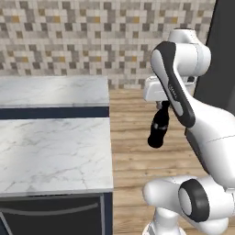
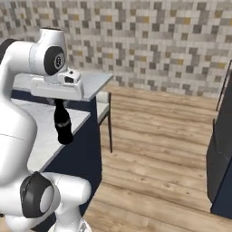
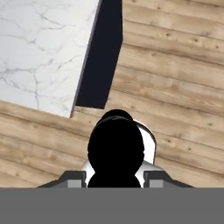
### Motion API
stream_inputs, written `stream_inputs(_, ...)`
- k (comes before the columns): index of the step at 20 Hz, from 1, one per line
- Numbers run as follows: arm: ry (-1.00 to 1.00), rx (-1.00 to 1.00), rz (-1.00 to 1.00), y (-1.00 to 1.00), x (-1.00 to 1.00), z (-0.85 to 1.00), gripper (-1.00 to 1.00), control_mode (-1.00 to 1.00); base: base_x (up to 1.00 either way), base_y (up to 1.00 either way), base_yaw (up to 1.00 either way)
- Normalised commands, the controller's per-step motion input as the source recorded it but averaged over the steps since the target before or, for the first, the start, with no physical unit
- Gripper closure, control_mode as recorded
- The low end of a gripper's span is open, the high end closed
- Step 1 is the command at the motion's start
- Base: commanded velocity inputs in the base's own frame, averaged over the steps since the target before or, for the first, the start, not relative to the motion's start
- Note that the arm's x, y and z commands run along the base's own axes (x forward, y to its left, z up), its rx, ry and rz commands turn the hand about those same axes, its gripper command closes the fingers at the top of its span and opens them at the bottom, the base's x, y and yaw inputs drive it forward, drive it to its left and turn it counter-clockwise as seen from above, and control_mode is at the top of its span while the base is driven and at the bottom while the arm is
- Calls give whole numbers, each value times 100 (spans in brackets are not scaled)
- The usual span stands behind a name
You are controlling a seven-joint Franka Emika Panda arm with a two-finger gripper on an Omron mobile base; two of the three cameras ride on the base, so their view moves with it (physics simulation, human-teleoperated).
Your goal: Place the large bottle from the dining counter next to the other large bottle outside the sink, and place the small bottle from the dining counter next to the other small bottle inside the sink.
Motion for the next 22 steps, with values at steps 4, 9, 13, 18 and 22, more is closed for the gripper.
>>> stream_inputs(4,0,0,0,0,0,0,100,100,-43,100,-15)
stream_inputs(9,0,0,0,0,0,0,100,100,-10,100,-25)
stream_inputs(13,0,0,0,0,0,0,100,100,29,96,-43)
stream_inputs(18,0,0,0,0,0,0,100,100,17,85,-44)
stream_inputs(22,0,0,0,0,0,0,100,100,18,58,-11)
